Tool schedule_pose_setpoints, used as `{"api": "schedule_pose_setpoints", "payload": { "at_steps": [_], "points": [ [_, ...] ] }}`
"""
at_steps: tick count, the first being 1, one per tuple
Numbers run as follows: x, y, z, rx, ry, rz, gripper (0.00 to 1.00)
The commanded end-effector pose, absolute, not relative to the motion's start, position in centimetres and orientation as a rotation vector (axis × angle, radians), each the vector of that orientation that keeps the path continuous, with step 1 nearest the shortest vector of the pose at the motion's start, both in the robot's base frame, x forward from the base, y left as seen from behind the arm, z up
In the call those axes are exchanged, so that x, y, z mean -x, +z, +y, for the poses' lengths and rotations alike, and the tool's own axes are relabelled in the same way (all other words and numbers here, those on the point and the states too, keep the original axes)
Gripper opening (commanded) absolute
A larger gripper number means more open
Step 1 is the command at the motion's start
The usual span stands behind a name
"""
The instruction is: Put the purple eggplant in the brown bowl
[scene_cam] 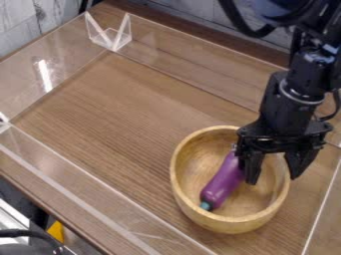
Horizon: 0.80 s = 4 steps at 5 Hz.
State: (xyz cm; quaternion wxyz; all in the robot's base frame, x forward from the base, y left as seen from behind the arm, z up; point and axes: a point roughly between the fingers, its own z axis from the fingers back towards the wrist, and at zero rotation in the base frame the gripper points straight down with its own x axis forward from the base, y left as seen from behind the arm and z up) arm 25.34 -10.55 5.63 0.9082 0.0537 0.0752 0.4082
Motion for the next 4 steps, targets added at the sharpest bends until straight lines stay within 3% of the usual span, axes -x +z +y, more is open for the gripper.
{"api": "schedule_pose_setpoints", "payload": {
  "at_steps": [1,2,4],
  "points": [
    [-26.4,6.9,-10.1,-0.059,0.896,0.106,1.0],
    [-26.8,6.5,-9.8,-0.057,0.933,0.105,0.0],
    [-27.8,5.2,-11.8,-0.058,0.939,0.103,0.0]
  ]
}}
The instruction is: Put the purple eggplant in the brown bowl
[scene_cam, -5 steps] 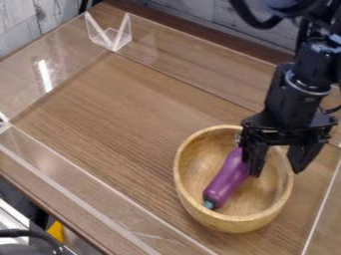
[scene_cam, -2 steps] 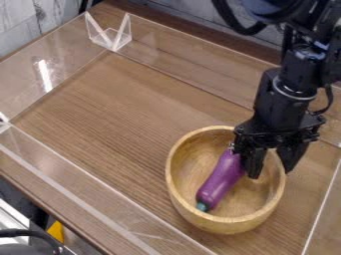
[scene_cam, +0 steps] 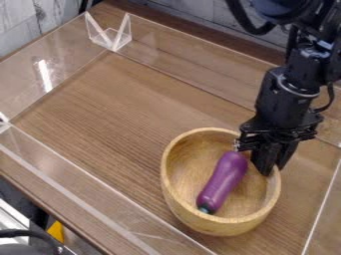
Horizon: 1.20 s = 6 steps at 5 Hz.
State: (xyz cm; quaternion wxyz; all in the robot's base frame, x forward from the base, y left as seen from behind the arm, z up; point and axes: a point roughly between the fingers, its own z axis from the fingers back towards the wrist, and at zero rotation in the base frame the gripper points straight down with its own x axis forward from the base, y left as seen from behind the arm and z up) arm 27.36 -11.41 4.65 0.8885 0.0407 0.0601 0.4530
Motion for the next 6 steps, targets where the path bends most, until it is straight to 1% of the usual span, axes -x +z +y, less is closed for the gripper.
{"api": "schedule_pose_setpoints", "payload": {
  "at_steps": [1,2,3,4,6],
  "points": [
    [-27.6,4.5,-11.8,-0.065,0.865,0.101,0.0],
    [-27.4,3.8,-11.7,-0.071,0.792,0.099,0.0],
    [-27.8,3.8,-11.8,-0.071,0.797,0.1,0.0],
    [-28.3,3.8,-12.0,-0.071,0.802,0.101,0.0],
    [-28.8,4.5,-12.7,-0.073,0.807,0.1,0.0]
  ]
}}
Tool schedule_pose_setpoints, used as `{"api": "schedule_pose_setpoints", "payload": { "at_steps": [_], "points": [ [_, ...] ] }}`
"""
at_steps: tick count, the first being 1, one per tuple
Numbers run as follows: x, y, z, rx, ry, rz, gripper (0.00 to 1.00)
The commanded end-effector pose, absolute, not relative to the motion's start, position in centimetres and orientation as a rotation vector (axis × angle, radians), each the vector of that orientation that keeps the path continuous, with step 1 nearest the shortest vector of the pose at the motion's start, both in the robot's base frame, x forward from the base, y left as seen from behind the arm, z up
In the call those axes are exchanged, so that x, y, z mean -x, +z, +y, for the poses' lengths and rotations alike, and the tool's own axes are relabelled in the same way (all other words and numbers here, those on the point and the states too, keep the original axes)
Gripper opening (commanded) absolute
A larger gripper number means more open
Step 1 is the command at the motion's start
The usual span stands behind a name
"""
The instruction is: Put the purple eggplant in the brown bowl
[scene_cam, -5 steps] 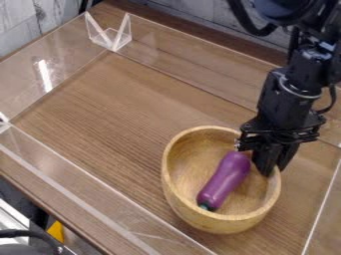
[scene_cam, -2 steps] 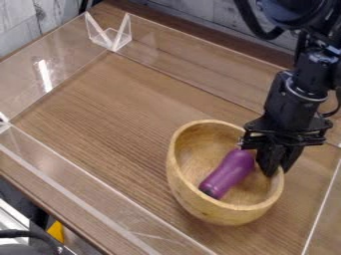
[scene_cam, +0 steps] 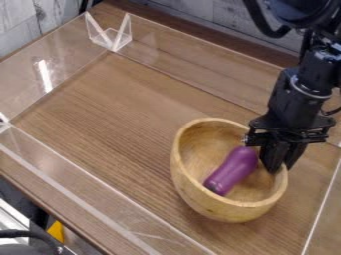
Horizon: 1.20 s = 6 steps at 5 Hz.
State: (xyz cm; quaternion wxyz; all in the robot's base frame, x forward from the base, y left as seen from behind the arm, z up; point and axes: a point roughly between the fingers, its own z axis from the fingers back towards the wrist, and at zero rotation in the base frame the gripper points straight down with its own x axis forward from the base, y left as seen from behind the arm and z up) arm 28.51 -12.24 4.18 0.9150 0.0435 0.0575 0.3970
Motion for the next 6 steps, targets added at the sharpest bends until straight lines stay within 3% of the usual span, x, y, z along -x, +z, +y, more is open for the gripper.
{"api": "schedule_pose_setpoints", "payload": {
  "at_steps": [1,2,4,6],
  "points": [
    [-29.5,3.7,-11.8,-0.075,0.817,0.099,0.0],
    [-30.1,2.8,-10.9,-0.077,0.828,0.096,0.0],
    [-29.8,3.2,-10.0,-0.077,0.884,0.097,0.0],
    [-31.1,3.6,-10.2,-0.084,0.811,0.091,0.0]
  ]
}}
